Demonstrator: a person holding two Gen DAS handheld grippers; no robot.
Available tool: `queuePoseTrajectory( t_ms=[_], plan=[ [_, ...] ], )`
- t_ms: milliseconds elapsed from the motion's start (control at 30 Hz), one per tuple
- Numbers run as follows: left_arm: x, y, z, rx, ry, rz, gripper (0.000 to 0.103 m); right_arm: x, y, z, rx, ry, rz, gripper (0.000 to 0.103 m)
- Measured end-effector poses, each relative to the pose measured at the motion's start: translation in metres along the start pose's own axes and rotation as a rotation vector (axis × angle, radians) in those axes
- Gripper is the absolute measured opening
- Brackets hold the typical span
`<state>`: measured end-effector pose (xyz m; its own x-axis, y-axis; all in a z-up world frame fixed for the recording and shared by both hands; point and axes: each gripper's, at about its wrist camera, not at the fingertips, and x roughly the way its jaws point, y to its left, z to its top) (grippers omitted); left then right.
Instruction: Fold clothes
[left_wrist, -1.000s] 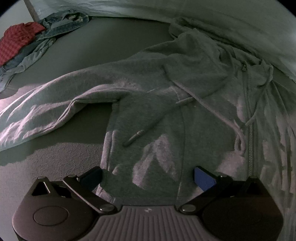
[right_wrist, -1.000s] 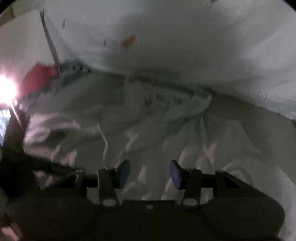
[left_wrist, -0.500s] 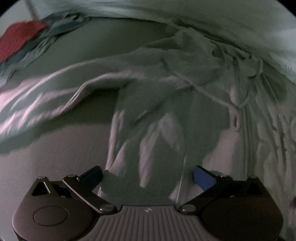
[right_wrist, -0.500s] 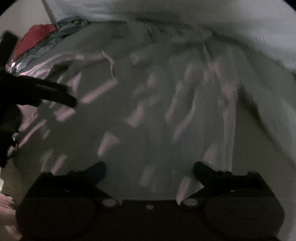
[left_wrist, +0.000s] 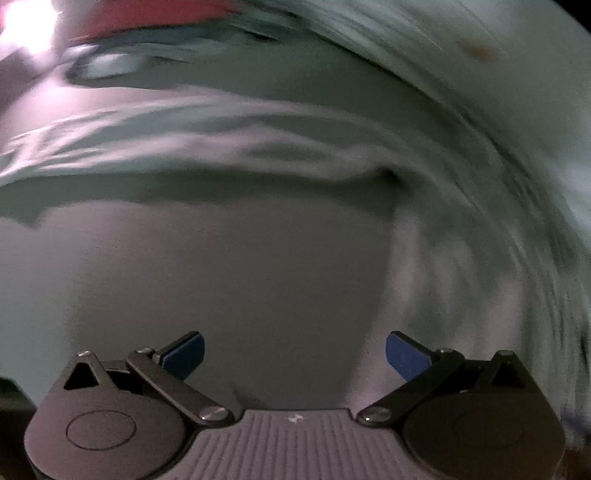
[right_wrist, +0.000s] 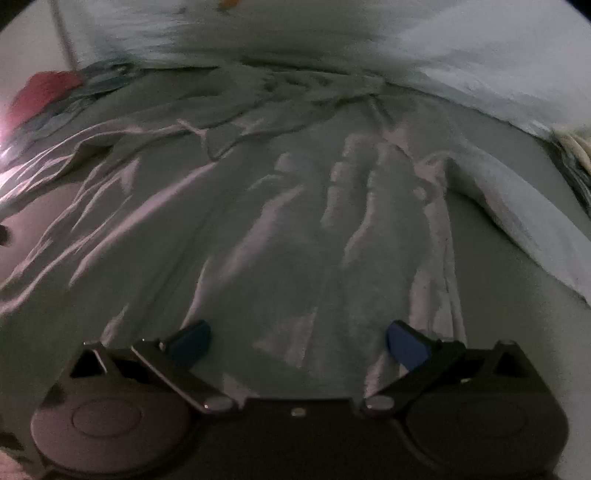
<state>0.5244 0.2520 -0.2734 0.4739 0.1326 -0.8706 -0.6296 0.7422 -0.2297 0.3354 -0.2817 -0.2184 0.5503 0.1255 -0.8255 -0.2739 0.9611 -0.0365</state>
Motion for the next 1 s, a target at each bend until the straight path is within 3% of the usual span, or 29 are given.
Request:
queuePoseTrajectory(
  t_ms=[200, 400, 533, 733, 833, 867, 933, 967, 1000],
  plan=[
    [-0.003, 0.133, 0.051, -0.284, -0.126, 0.062, 0.103, 0.0, 0.013, 0.002, 0.132, 0.014, -0.112, 0.103],
    [0.023, 0.213, 0.105, -0.451, -0.219, 0.129, 0.103, -0.003, 0.027, -0.001, 0.265, 0.028, -0.23, 0.103],
    [0.045, 0.231, 0.132, -0.448, -0.24, 0.116, 0.103, -0.004, 0.039, -0.004, 0.329, 0.019, -0.318, 0.103],
    [0.05, 0.228, 0.146, -0.256, -0.234, 0.171, 0.1, -0.004, 0.056, -0.007, 0.393, -0.011, -0.446, 0.103],
    [0.044, 0.22, 0.138, -0.201, -0.239, 0.259, 0.085, -0.004, 0.065, -0.007, 0.385, -0.02, -0.501, 0.103],
    [0.044, 0.213, 0.137, -0.155, -0.234, 0.319, 0.063, -0.003, 0.068, -0.007, 0.38, -0.02, -0.519, 0.103],
    [0.042, 0.199, 0.137, -0.035, -0.235, 0.381, 0.047, -0.003, 0.075, -0.006, 0.359, -0.022, -0.555, 0.103],
    [0.038, 0.194, 0.137, 0.009, -0.233, 0.381, 0.029, -0.003, 0.079, -0.006, 0.345, -0.024, -0.569, 0.103],
    [0.036, 0.188, 0.139, 0.038, -0.231, 0.378, 0.018, -0.002, 0.082, -0.006, 0.329, -0.027, -0.584, 0.103]
  ],
)
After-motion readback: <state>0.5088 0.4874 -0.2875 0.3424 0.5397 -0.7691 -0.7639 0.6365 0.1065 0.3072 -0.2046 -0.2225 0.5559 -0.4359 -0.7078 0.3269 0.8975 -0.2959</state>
